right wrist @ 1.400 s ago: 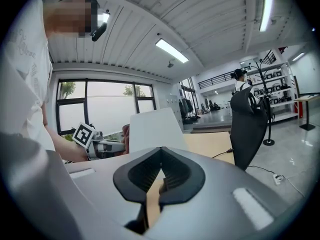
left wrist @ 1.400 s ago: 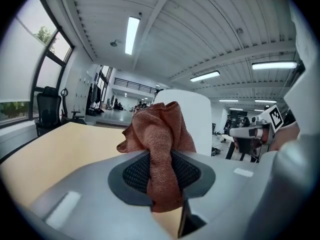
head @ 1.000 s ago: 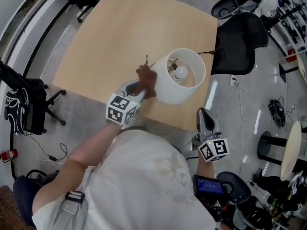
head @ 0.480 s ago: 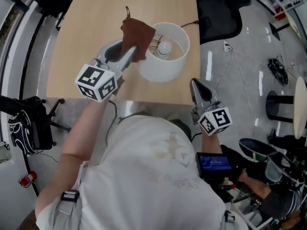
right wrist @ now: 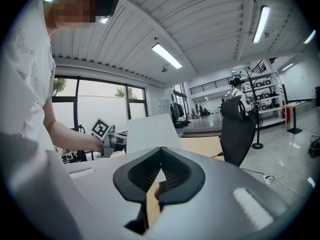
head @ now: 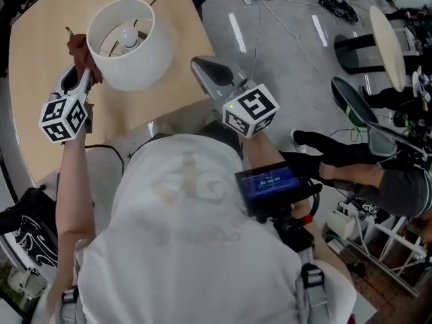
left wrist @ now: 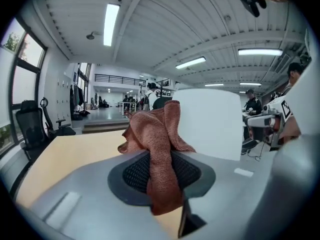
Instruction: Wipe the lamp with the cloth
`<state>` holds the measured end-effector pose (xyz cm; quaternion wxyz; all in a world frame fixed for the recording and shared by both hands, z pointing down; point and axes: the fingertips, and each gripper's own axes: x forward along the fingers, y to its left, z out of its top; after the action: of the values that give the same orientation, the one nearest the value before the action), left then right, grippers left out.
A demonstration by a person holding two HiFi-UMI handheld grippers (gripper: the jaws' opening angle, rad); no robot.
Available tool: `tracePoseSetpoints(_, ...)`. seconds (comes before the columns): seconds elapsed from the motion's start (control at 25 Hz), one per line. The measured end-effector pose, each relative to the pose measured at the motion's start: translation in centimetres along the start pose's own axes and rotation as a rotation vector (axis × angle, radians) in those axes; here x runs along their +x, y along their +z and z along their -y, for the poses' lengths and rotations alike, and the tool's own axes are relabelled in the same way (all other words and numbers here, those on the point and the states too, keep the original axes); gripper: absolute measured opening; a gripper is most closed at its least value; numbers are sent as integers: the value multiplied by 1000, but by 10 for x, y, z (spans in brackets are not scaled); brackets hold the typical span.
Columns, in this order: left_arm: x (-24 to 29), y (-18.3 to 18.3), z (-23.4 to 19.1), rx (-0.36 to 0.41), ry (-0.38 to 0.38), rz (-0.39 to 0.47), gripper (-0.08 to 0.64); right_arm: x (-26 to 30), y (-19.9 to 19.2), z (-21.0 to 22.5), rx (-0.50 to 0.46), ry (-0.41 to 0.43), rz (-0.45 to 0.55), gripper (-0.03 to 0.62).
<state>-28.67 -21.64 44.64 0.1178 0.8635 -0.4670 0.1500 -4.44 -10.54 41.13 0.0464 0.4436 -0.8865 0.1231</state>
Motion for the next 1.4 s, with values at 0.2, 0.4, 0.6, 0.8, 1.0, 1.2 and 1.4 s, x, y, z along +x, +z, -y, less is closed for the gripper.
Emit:
tracePoseSetpoints(0.2,11,-34,-17,5,31,-119,111,0,4,1,14,-13,12,12)
tracePoseSetpoints(0.4,16,-59,-23,-14,11,-175,112,-4,6,-2,3,-7,-5,12)
tracePoseSetpoints(0.6,1,-18,-28,-44,-19,-56,112,-8,7,0,9,-35,21,12)
tracePoseSetpoints(0.8,-23,70,-17,-36,-96,152,112,-5,11,-4,-6,-27,34,12)
tracePoseSetpoints(1.0,-22,108,9,35,-214,197,112,-8,15,-12,-25,-23,39,12)
tracePoseSetpoints(1.2,-6,98,4,53,-238,140,112,-12,17,-11,-23,-43,56,12)
tracePoseSetpoints(1.4,13,60,-3,87,-229,37,112,-24,7,-10,-1,-92,55,12)
